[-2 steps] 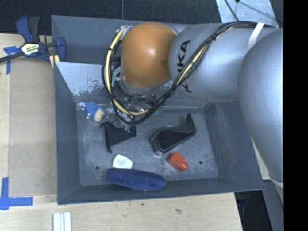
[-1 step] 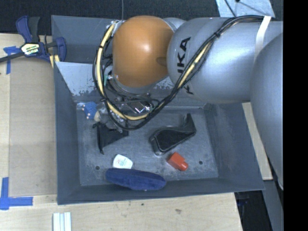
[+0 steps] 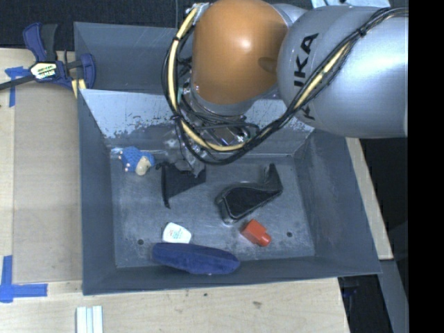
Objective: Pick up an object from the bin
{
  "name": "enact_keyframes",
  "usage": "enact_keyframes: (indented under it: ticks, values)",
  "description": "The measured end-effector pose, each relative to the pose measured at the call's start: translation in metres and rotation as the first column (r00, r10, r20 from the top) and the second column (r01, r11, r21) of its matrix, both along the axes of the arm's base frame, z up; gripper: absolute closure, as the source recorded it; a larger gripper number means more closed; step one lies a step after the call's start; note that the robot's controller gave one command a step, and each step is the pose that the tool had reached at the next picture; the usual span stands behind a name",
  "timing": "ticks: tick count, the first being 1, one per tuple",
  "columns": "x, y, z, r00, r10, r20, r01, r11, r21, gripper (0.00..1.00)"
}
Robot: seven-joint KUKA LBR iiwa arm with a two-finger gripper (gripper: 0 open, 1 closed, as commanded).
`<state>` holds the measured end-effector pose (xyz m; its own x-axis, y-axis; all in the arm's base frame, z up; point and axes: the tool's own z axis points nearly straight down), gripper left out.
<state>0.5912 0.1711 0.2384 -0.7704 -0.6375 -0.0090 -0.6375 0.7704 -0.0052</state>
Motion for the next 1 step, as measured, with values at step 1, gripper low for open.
enact_keyframes:
  ticks: [1]
  values:
    - [-0.0134,0.0035,-0.0520,0.962,-0.274,-0.011,0.274,0.962,-0.002,1.00]
